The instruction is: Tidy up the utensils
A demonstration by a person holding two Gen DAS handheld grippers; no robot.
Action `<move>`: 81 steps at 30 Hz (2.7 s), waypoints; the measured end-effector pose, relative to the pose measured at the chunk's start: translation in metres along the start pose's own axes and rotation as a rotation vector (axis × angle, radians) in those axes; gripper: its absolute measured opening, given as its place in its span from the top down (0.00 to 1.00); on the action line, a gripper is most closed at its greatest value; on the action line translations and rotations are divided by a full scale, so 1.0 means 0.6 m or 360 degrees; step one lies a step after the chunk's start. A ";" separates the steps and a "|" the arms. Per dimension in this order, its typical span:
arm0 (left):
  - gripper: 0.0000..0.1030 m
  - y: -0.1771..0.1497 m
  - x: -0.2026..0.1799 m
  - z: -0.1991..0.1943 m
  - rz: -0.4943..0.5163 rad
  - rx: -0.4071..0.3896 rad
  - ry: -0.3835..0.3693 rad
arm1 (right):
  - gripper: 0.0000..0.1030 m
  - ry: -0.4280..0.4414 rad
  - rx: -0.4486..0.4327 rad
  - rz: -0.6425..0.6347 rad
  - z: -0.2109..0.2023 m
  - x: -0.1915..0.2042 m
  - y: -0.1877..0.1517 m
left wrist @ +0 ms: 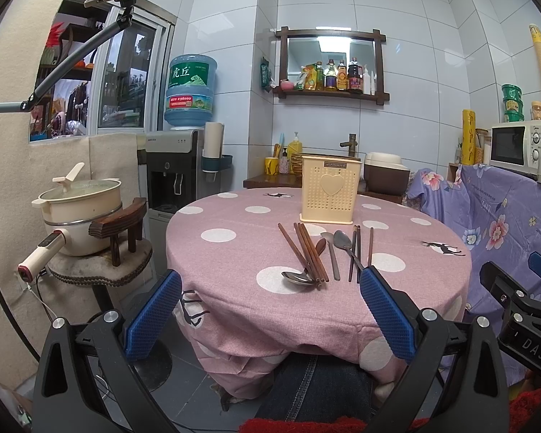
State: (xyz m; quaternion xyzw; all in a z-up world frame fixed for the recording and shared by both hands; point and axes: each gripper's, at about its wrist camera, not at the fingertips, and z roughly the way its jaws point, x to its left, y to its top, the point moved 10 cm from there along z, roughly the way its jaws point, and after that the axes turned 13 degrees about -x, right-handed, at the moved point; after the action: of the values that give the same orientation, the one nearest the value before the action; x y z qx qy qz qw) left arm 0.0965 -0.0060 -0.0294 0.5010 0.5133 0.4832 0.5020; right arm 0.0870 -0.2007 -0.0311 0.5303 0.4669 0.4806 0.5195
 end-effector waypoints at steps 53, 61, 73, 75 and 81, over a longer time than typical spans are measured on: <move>0.63 -0.076 -0.016 0.445 -0.0062 0.0979 -0.0240 | 0.28 0.0069 0.0888 0.0241 0.459 -0.022 -0.083; 0.77 -0.122 -0.028 0.504 -0.0087 0.1173 -0.0199 | 0.30 0.0059 0.0916 0.0247 0.482 -0.023 -0.095; 0.82 -0.140 -0.042 0.537 -0.0019 0.1220 -0.0149 | 0.38 0.0049 0.0983 0.0279 0.504 -0.026 -0.110; 0.87 -0.141 -0.038 0.543 -0.0005 0.1207 -0.0121 | 0.39 0.0052 0.1003 0.0312 0.510 -0.026 -0.112; 0.89 -0.142 -0.036 0.551 0.0061 0.1183 -0.0090 | 0.52 0.0012 0.1085 0.0415 0.544 -0.023 -0.130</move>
State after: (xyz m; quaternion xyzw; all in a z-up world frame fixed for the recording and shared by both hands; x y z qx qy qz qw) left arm 0.4245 -0.0324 -0.1235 0.6716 0.6303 0.2592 0.2907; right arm 0.4104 -0.2459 -0.1088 0.7264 0.5306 0.3615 0.2453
